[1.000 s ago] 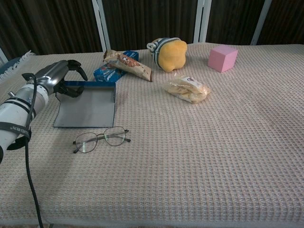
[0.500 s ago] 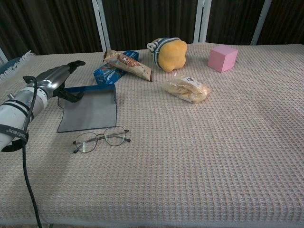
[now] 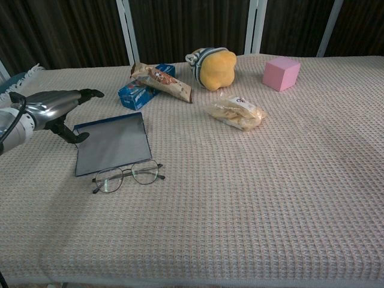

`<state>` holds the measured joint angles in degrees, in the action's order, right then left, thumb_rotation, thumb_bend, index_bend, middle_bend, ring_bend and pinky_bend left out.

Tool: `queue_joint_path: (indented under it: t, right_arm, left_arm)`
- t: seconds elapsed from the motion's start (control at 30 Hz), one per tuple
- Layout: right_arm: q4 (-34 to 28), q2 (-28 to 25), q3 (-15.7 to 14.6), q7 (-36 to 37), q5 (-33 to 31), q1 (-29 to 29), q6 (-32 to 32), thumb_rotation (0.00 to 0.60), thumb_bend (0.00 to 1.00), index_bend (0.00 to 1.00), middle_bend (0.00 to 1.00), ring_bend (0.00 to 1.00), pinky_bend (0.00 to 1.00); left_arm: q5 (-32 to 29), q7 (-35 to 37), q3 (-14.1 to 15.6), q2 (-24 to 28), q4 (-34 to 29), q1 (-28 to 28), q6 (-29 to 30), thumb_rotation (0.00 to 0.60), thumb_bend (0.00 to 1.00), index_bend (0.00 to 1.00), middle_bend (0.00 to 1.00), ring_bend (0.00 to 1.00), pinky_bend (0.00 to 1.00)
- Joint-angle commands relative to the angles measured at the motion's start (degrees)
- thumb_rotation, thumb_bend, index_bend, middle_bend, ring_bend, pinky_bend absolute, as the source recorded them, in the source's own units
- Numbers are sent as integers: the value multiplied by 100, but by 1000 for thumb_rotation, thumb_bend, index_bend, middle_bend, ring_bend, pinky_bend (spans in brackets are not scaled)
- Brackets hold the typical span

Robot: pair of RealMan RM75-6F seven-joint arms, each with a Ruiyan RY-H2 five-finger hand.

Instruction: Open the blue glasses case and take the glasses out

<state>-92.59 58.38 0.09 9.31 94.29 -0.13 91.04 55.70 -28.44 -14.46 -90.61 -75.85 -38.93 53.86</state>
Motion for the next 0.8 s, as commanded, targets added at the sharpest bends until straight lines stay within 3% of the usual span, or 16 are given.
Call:
queue_joint_path:
  t: [0.03,0.2,0.33,0.6,0.8]
  right_arm:
    - [14,-2,-16,16,38,-11,35,600,183,0,0,0,42]
    - [28,-8,-9,51,3,-10,26,600,184,0,0,0,42]
    - [12,8,-37,10,61,-3,17,600,184,0,0,0,42]
    - [2,45,-107,-98,195,20,-16,600,184,0,0,0,42]
    - [23,19,-136,-29,253,21,13,600,184,0,0,0,42]
  left_arm:
    - [-65,105,85,247,-497,136,120,600,369,0,0,0,0]
    - [1415,1021,627,779,-1602,689,822,600,385,0,0,0,0]
    - [2385,1465,1091,679,-1837,1094,1573,600,388,25,0,0,2]
    - [2457,1025,1416,383,-2321,1314,1662,600,388,143,0,0,7]
    - [2130,252,1313,-189,-2223,1377,1756,600,389,186,0,0,7]
